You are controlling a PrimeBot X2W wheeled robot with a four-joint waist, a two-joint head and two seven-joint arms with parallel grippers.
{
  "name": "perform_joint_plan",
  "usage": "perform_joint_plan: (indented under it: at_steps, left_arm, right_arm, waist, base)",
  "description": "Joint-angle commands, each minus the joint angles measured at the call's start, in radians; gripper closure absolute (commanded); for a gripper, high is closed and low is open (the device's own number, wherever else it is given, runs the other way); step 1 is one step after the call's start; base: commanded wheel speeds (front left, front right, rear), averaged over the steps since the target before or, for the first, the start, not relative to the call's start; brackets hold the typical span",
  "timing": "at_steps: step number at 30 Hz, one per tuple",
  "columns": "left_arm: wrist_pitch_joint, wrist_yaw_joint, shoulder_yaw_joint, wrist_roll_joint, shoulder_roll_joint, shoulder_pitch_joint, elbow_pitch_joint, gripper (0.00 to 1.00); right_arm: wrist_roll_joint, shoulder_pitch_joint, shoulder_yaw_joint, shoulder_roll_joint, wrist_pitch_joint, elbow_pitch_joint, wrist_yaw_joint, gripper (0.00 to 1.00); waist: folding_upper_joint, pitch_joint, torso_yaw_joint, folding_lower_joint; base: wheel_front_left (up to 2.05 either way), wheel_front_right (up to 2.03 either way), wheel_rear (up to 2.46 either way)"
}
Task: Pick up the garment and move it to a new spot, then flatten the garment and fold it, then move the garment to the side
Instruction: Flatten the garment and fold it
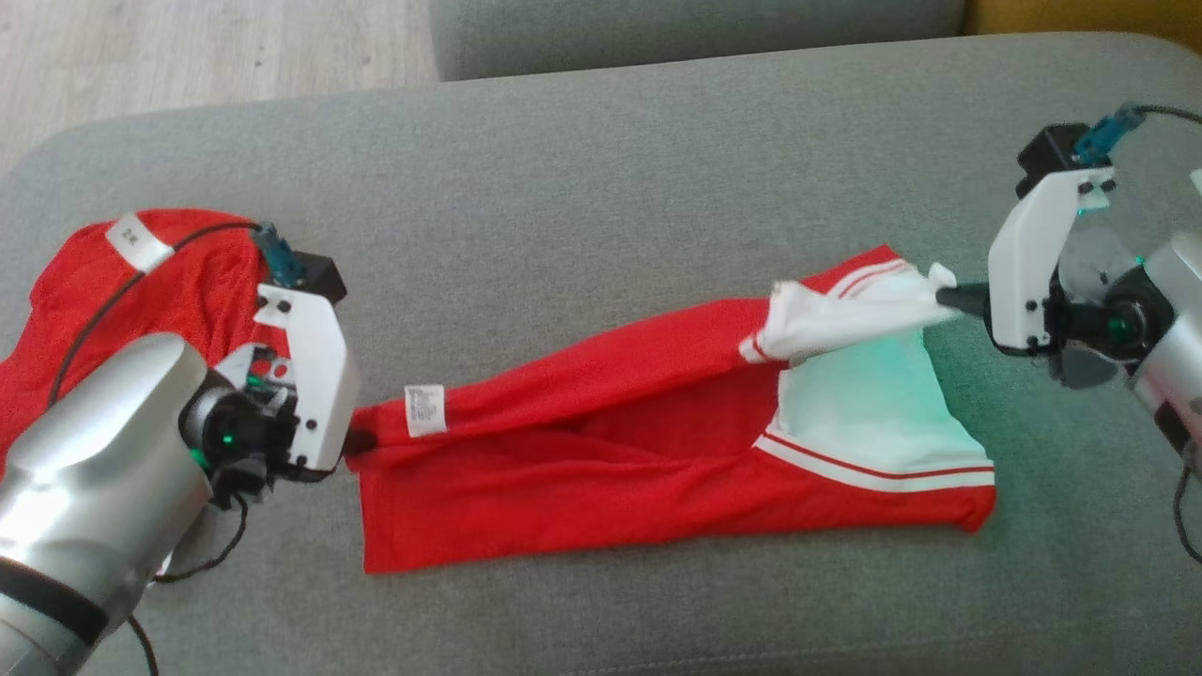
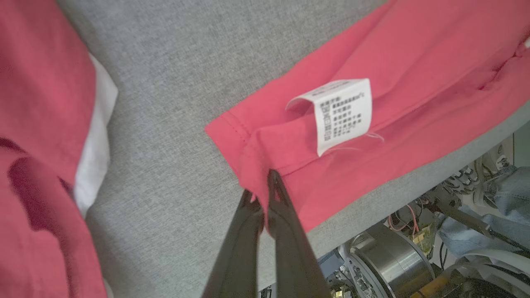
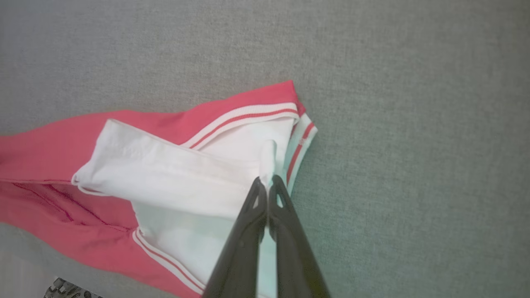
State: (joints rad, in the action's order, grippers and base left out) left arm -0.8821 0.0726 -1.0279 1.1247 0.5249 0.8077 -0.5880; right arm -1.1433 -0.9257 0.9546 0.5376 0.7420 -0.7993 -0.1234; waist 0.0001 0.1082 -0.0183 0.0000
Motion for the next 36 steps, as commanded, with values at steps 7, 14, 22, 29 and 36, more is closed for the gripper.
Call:
perform_joint_plan:
  at_steps: [7,14,22,29,36]
  left_arm:
    - [-0.021,-0.034,0.023,-0.002,0.065,0.011,0.056,1.00]
    - [-0.026,-0.041,0.014,0.005,0.070,-0.021,0.067,1.00]
    - [0.023,-0.040,0.035,0.017,0.076,-0.038,0.073,0.00]
    - [0.240,-0.048,0.131,-0.003,0.098,-0.014,0.135,0.00]
    - [0.691,-0.137,0.262,-0.081,0.096,-0.106,0.232,0.00]
  right_arm:
    - [-0.011,0.053,0.005,0.009,0.084,0.043,-0.007,1.00]
    - [-0.008,0.092,0.008,0.008,0.117,0.066,-0.007,0.75]
    - [-0.017,0.123,-0.013,0.013,0.144,0.094,-0.007,0.00]
    - [-0.040,0.129,-0.111,0.039,-0.011,0.213,-0.007,0.00]
    - [0.002,0.234,-0.296,0.078,-0.429,0.324,-0.007,0.00]
  waist:
    - [-0.0001,-0.011,-0.017,0.0000]
    - [-0.0001,-0.014,-0.022,0.0000]
    - [-0.0001,-0.042,-0.024,0.0000]
    - [-0.0001,-0.077,-0.017,0.0000]
    - [-0.0001,-0.102,-0.001,0.0000]
  base:
    - [0.00,0.00,0.00]
    - [0.00,0.00,0.00]
    - [0.00,0.00,0.00]
    - [0.00,0.00,0.00]
    - [0.00,0.00,0.00]
